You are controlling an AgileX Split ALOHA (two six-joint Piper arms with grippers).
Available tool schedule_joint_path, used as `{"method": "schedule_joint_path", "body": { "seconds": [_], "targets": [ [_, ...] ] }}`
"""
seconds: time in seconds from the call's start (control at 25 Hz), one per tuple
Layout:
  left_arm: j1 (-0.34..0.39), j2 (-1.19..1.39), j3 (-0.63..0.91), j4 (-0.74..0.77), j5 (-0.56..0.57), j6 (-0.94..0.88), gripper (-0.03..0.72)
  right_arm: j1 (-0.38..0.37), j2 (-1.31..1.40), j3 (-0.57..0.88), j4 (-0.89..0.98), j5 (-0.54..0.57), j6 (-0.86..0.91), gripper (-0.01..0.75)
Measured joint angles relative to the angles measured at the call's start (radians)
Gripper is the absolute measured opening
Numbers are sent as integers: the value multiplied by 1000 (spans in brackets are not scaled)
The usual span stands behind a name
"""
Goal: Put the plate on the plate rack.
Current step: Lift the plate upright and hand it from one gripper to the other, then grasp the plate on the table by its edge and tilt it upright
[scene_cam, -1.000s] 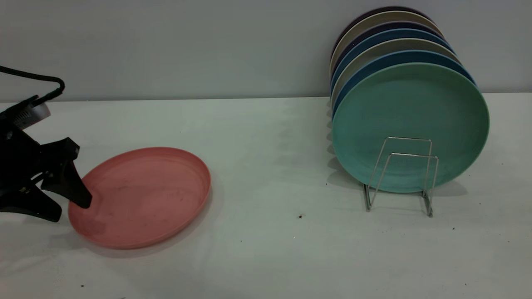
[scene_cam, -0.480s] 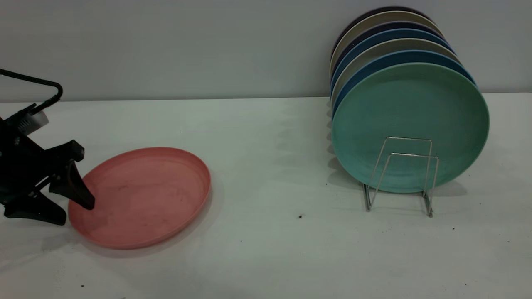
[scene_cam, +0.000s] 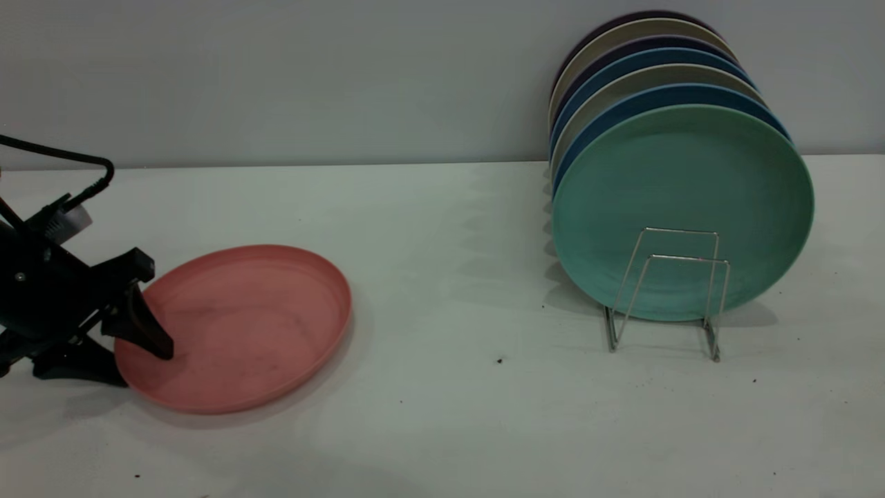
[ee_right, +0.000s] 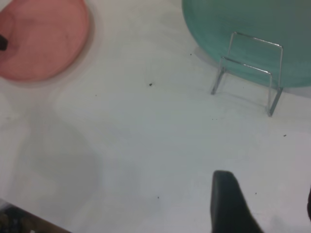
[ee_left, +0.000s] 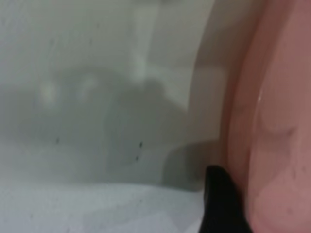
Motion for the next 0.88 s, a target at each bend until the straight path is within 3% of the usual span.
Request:
{"method": "schedule_joint_path", "body": {
  "seconds": [0.12,0.24,0.32,0.64,0.88],
  "targets": [
    [0,0,0,-35,-5,38,354,0,0,0,0,-1,0,405],
    [0,1,0,-41,-7,51,121,0,0,0,1,-1,0,405],
    [0,1,-1,-42,-13,66,43,0,0,0,12,-1,1,405],
    [0,-75,-29,-143,-18,294,14,0,53,0,203,41,-99,405],
    [-9,-115,-38,-379,115,539,14,0,228,0,564,69,-439,405]
  ]
}}
